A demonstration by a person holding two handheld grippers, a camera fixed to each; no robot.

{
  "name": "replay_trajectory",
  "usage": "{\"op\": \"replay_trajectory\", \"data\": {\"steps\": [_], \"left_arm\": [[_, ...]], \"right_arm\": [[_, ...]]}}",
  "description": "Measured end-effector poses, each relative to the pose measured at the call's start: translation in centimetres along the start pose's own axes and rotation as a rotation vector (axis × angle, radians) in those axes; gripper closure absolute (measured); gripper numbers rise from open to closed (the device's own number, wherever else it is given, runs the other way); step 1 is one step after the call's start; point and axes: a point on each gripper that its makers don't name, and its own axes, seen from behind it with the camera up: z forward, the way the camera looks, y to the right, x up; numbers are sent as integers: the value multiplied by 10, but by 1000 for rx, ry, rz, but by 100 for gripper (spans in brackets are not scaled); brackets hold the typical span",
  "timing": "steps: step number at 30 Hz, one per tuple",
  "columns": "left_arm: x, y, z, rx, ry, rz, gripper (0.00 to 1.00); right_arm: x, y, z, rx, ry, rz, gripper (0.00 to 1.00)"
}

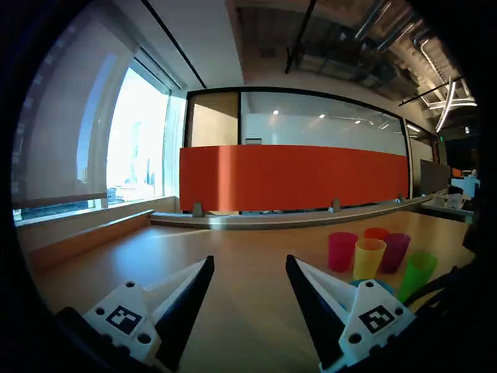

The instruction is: Pour water

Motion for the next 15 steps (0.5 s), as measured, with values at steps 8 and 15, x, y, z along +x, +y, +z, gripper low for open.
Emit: {"op": "replay_trajectory", "data": {"steps": [8, 15], "left_arm": [[0, 0, -1, 0, 0, 0, 15], [0, -1, 0, 0, 0, 0, 15]], "right_arm": [[-8, -5, 1, 24, 14, 0, 1], [-21, 2, 0, 14, 17, 9, 1]]}}
